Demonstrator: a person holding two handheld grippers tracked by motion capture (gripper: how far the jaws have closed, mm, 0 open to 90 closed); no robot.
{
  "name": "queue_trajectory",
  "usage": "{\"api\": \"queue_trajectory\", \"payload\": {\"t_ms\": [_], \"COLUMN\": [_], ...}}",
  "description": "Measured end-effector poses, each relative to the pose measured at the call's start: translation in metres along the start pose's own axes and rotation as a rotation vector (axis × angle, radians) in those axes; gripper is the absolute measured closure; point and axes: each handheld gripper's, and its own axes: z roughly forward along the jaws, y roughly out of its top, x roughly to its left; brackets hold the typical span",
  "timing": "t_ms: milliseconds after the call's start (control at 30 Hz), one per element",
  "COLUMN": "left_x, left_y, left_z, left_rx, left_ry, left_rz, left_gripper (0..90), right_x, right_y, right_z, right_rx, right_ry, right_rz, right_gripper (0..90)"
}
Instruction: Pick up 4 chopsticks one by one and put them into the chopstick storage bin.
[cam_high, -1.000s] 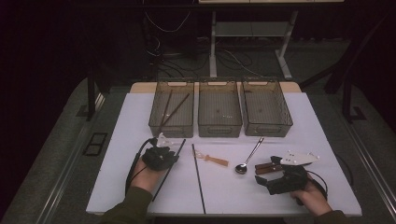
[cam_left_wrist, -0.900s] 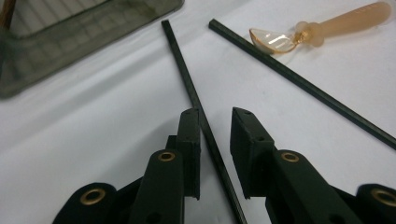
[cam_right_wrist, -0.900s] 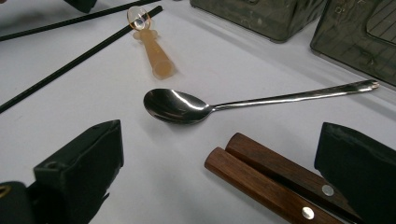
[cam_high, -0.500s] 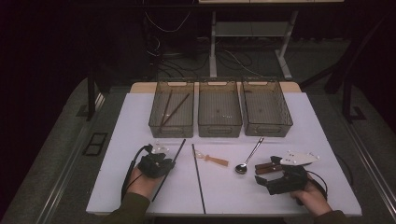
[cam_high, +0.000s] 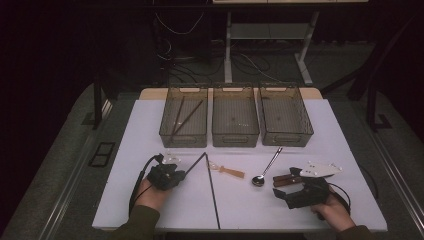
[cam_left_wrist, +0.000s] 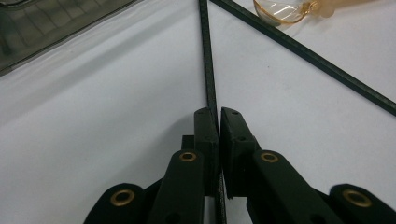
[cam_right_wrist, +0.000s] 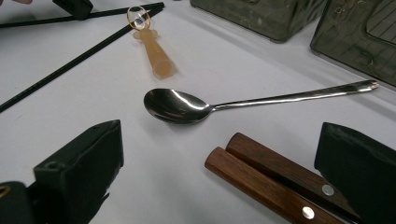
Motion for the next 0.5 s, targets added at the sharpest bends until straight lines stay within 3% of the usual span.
{"api": "queue_trajectory", "payload": {"t_ms": [333, 500], "left_x": [0.0045, 0.0067], "left_y": [-0.0024, -0.0009], "left_z": [0.0002, -0.0004], "left_rx": [-0.022, -0.017], "left_ry": [-0.029, -0.031], "left_rz": [-0.047, -0.027], "left_gripper": [85.3, 85.4], "right_x": [0.0017, 0.0011], "right_y": [0.0004, 0.0004], "right_z": [-0.0004, -0.0004], "right_rx": [0.002, 0.002], "right_ry": [0.001, 0.001], "right_rz": [-0.003, -0.002], "right_gripper": [1.5, 1.5]}}
